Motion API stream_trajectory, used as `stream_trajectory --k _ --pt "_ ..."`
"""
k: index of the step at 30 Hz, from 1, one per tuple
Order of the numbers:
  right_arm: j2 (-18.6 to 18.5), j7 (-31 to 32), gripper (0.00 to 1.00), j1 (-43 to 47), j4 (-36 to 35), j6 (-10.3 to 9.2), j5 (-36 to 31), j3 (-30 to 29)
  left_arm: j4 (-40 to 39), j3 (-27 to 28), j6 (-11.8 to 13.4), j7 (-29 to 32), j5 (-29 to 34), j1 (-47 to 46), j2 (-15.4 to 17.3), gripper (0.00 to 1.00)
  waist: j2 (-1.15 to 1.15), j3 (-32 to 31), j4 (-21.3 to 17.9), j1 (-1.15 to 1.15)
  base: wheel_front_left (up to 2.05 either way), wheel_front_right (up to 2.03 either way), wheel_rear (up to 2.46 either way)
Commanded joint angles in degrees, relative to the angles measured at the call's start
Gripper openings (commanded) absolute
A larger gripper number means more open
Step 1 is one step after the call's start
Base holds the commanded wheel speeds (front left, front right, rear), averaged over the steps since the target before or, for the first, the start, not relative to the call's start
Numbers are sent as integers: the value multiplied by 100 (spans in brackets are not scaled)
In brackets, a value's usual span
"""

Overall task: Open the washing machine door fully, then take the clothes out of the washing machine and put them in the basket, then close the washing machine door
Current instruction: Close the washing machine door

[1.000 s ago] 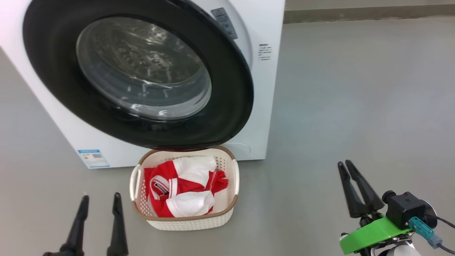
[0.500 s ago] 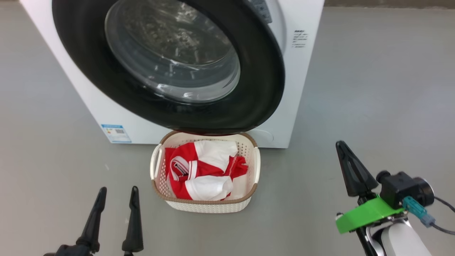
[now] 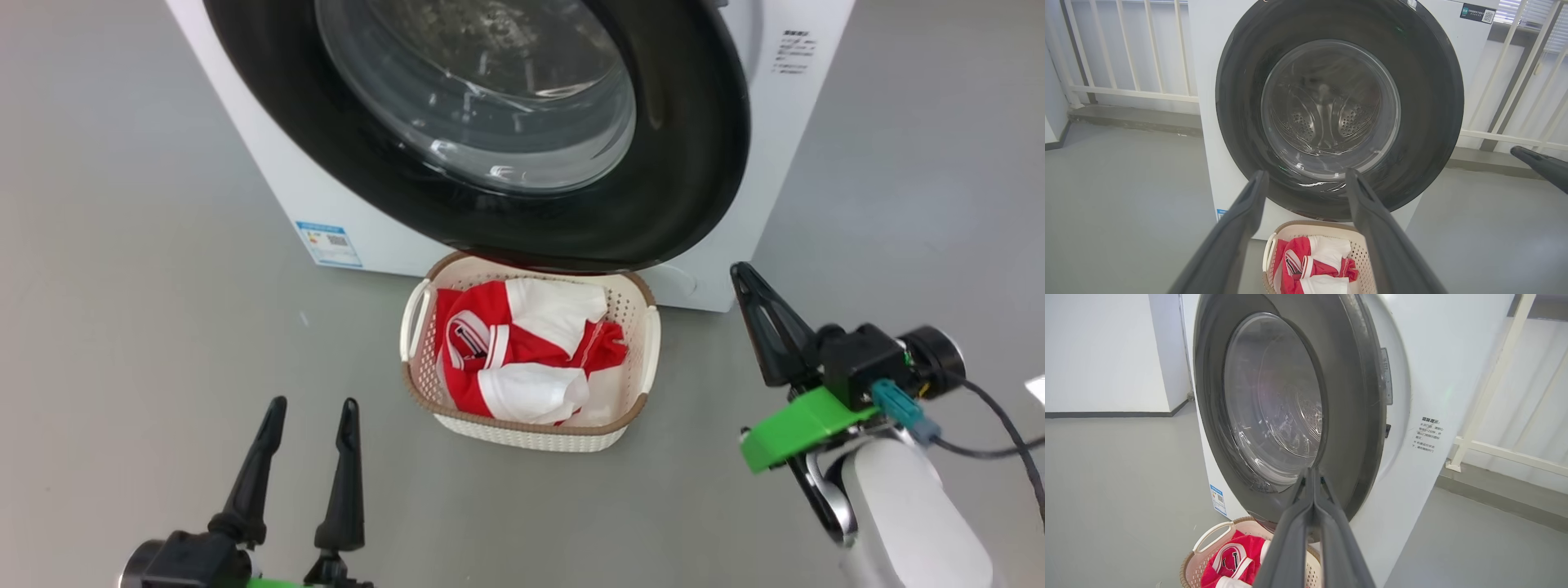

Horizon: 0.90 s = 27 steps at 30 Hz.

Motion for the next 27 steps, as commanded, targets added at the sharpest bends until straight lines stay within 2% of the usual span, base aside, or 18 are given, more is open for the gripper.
stream_trajectory --k 1,16,27 --pt "18 -36 0 -328 -34 28 -142 159 -114 152 -64 -70 -40 -271 11 100 0 156 155 0 0 0 0" --pt "18 -36 0 -1700 917 28 -455 88 -104 126 -328 -70 -45 -586 -178 100 0 699 498 0 0 0 0" --pt "18 -36 0 -2448 1265 28 -580 -414 -18 122 -486 -70 -15 -791 -258 100 0 1021 698 0 0 0 0"
